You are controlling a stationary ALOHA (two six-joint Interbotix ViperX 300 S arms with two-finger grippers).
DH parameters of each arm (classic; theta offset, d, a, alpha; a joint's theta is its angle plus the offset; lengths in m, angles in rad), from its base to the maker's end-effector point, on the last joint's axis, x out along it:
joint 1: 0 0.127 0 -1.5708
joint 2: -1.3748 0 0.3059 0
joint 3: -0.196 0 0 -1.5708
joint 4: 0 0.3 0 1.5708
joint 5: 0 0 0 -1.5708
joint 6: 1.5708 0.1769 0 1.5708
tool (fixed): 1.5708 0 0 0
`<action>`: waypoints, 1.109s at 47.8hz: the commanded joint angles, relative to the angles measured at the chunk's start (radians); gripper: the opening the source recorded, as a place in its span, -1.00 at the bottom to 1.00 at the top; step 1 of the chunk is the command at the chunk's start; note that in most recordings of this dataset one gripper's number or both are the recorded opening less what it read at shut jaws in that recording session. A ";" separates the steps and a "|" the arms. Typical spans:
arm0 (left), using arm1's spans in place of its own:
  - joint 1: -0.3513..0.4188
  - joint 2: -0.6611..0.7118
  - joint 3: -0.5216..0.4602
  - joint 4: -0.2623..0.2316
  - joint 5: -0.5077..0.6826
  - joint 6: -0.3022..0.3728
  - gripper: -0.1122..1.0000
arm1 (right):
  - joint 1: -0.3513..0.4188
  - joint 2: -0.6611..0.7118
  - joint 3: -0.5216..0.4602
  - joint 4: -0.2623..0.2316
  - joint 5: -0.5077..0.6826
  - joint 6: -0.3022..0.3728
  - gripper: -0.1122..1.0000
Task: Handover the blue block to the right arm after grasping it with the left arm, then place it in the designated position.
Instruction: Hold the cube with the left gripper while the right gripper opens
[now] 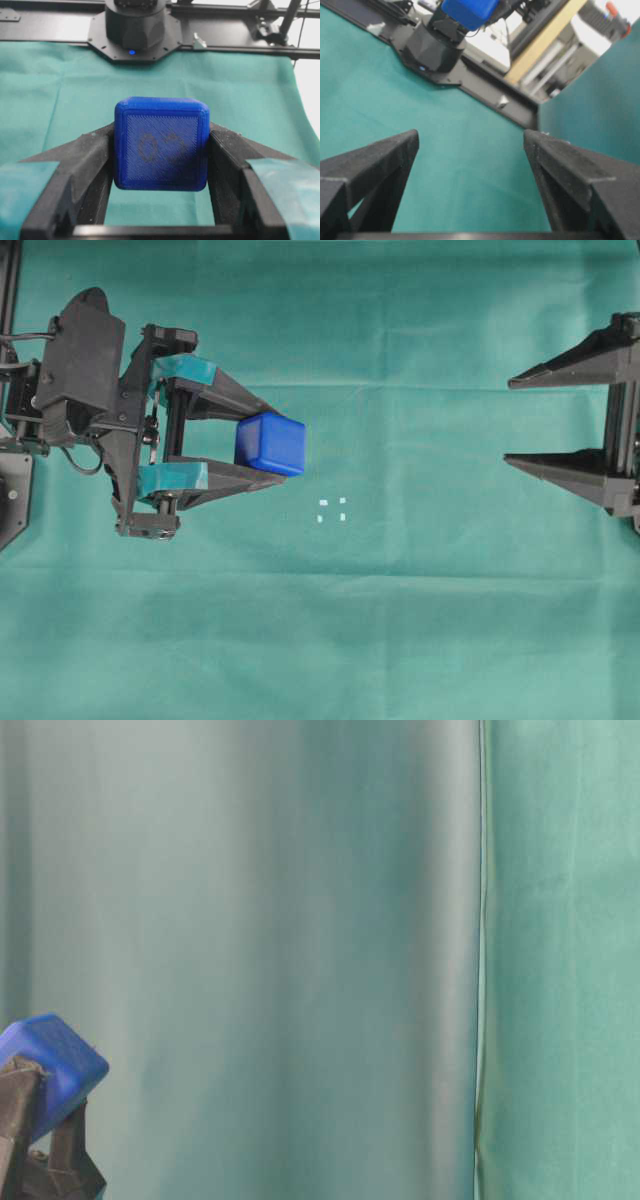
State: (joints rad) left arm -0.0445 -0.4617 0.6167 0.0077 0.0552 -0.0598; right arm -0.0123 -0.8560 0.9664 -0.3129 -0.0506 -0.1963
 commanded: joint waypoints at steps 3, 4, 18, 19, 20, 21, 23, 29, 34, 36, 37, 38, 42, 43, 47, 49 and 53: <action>0.002 -0.008 -0.015 -0.002 -0.006 0.000 0.04 | 0.002 0.006 -0.028 -0.087 -0.005 -0.034 0.89; 0.002 -0.008 -0.015 -0.002 -0.006 0.000 0.04 | 0.002 0.006 -0.026 -0.103 -0.006 -0.040 0.89; 0.002 -0.008 -0.015 -0.003 -0.005 -0.002 0.04 | 0.025 0.012 -0.031 -0.359 -0.026 -0.140 0.88; 0.003 -0.008 -0.015 -0.003 -0.005 -0.002 0.04 | 0.026 0.012 -0.031 -0.374 -0.029 -0.144 0.88; 0.002 -0.006 -0.015 -0.003 -0.005 -0.002 0.04 | 0.028 0.012 -0.031 -0.390 -0.031 -0.147 0.88; 0.002 -0.008 -0.015 -0.002 -0.005 -0.002 0.04 | 0.029 0.012 -0.032 -0.402 -0.034 -0.150 0.88; 0.002 -0.008 -0.015 -0.002 -0.005 -0.002 0.04 | 0.032 0.012 -0.032 -0.425 -0.034 -0.155 0.88; 0.003 -0.006 -0.015 -0.003 -0.005 -0.002 0.04 | 0.034 0.012 -0.035 -0.486 -0.031 -0.156 0.88; 0.002 -0.006 -0.015 -0.005 -0.005 -0.002 0.04 | 0.032 0.012 -0.037 -0.515 -0.031 -0.156 0.88; 0.002 -0.006 -0.015 -0.003 -0.005 -0.002 0.04 | 0.032 0.012 -0.038 -0.522 -0.032 -0.156 0.88; 0.002 -0.006 -0.015 -0.005 -0.005 -0.002 0.04 | 0.032 0.012 -0.038 -0.523 -0.032 -0.156 0.88; 0.002 -0.006 -0.015 -0.005 -0.005 -0.002 0.04 | 0.032 0.012 -0.038 -0.523 -0.032 -0.156 0.88; 0.002 -0.008 -0.017 -0.005 -0.005 -0.003 0.04 | 0.034 0.014 -0.040 -0.525 -0.032 -0.156 0.88; 0.002 -0.006 -0.015 -0.005 -0.005 -0.002 0.04 | 0.032 0.014 -0.038 -0.525 -0.032 -0.156 0.88; 0.003 -0.006 -0.015 -0.005 -0.005 -0.002 0.04 | 0.032 0.012 -0.040 -0.525 -0.034 -0.156 0.88; 0.003 -0.006 -0.015 -0.005 -0.005 -0.002 0.04 | 0.032 0.014 -0.040 -0.525 -0.034 -0.156 0.88; 0.005 -0.006 -0.015 -0.003 -0.005 -0.002 0.04 | 0.034 0.012 -0.040 -0.525 -0.034 -0.156 0.88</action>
State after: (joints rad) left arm -0.0445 -0.4617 0.6167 0.0046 0.0552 -0.0614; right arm 0.0184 -0.8468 0.9541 -0.8360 -0.0767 -0.3543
